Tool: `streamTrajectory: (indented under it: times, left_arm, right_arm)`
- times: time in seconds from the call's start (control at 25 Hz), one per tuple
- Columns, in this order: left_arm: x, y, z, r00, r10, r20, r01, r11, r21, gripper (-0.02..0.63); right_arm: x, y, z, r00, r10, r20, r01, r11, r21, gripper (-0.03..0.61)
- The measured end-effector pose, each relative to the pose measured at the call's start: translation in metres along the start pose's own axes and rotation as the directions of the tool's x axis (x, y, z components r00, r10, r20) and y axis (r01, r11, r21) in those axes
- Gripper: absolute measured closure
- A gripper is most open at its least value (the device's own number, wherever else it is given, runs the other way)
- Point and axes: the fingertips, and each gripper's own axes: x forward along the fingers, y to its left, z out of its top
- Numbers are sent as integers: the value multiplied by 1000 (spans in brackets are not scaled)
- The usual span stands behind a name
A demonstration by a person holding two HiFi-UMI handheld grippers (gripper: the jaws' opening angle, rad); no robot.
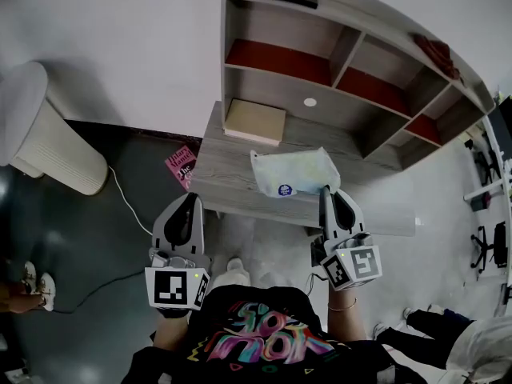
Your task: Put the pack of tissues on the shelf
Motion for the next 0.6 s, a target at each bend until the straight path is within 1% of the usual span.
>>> streamTrajectory:
  times: [0.28,0.4,0.6]
  left_arm:
    - [12,22,-21,999,10,-45,-11,1000,-21,580]
    - [20,27,-33,997,24,-70,-27,999,-42,580]
    - [58,33,-37,996,41,-79,-44,998,-40,580]
  right_arm:
    - [28,5,-10,999,-17,-49,16,1000,-1,560]
    - [37,1,-26,998,0,-68,1,1000,21,560]
    - [72,-14,-29,997,29,-69,-26,999,33,560]
